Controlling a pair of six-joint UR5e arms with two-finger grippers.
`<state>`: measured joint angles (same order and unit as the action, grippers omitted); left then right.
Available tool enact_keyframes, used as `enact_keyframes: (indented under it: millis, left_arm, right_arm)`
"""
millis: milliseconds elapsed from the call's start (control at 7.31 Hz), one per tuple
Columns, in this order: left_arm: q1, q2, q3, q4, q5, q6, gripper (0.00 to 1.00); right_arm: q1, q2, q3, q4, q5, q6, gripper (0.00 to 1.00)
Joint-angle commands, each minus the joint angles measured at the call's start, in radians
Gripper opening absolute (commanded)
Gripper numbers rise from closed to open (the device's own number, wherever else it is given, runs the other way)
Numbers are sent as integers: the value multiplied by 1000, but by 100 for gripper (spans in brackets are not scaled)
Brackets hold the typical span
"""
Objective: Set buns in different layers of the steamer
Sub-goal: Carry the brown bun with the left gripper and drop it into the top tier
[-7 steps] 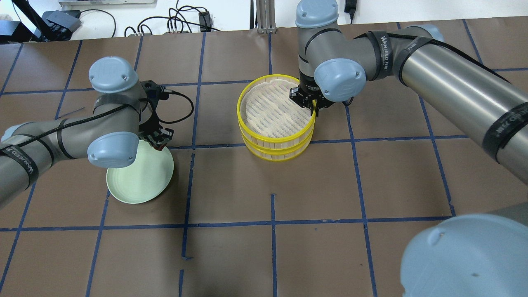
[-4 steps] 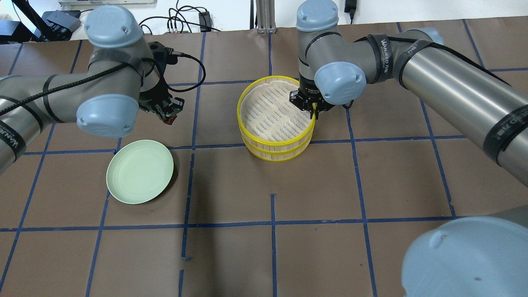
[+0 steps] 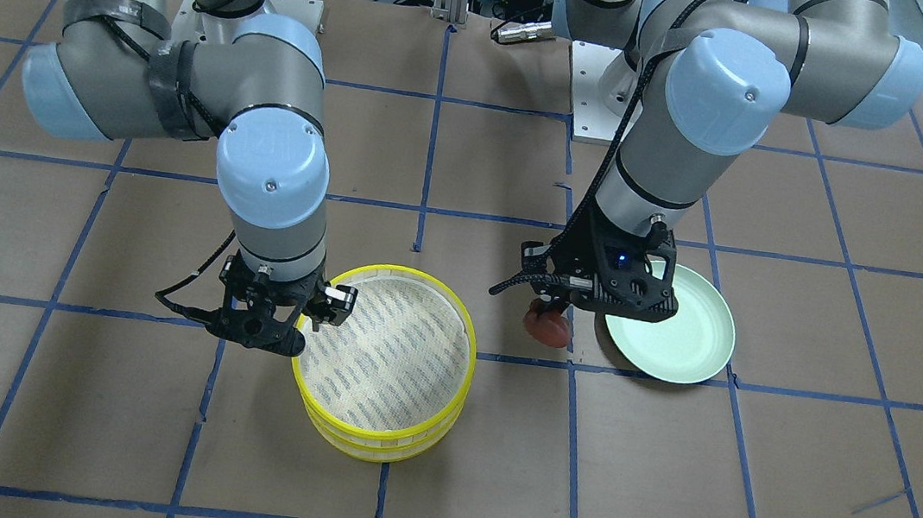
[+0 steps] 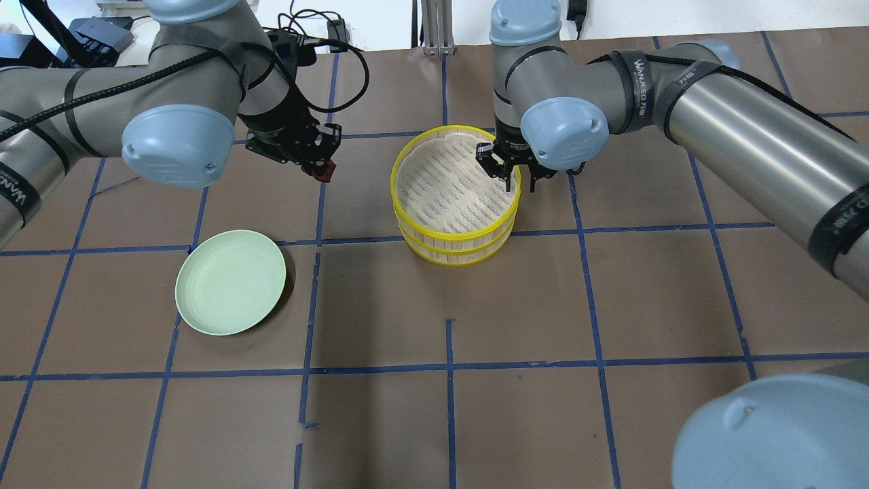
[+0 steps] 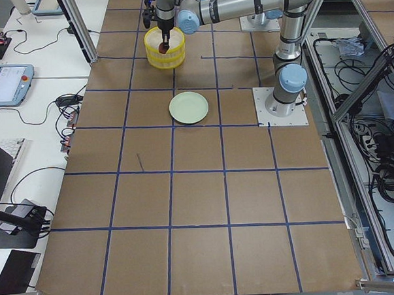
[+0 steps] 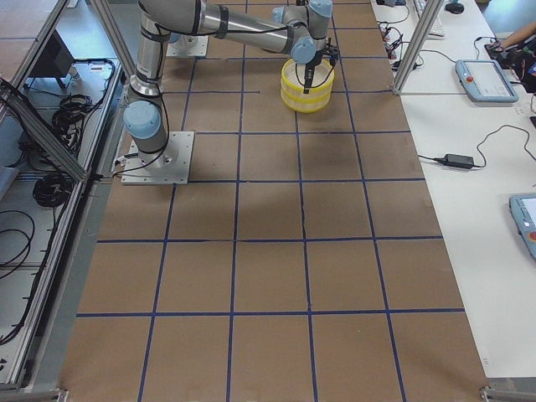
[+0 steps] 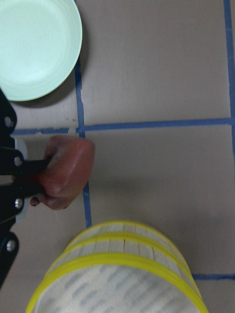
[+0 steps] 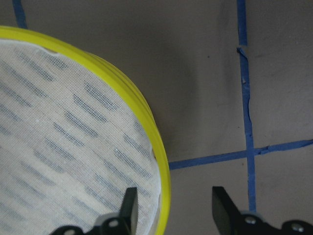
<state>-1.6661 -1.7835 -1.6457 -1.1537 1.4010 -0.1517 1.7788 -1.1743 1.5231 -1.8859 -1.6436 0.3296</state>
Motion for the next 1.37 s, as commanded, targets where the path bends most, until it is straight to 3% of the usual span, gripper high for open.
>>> enact_keyframes:
  millis: [0, 137, 274, 410, 684, 821, 957, 1094, 1231]
  left_arm:
    - [-76, -83, 7, 157, -62, -179, 1]
    - [-101, -124, 9, 243, -98, -250, 11]
    - [-103, -146, 9, 303, -146, -305, 44]
    - [-103, -149, 9, 308, -169, -363, 99]
    - [-104, -132, 9, 301, -168, -376, 100]
    - [-103, -111, 7, 296, -156, -279, 100]
    - [-86, -85, 6, 243, -87, -39, 100]
    - [-68, -47, 9, 132, -9, 81, 100]
    - [-19, -3, 10, 36, -5, 154, 100]
  right_arm:
    - [-83, -62, -55, 95, 8, -94, 100]
    - [-138, -100, -105, 201, 51, -154, 100]
    - [-175, -132, -147, 287, 68, -193, 100]
    - [-186, -165, -165, 307, 71, -193, 100]
    - [-188, -224, -156, 370, 70, -210, 100]
    - [-187, -223, -146, 369, 70, -217, 100]
    - [-180, -225, -114, 358, 68, -216, 100]
    - [-180, -225, -104, 354, 73, -218, 100]
    - [-188, -225, -110, 361, 91, -219, 100]
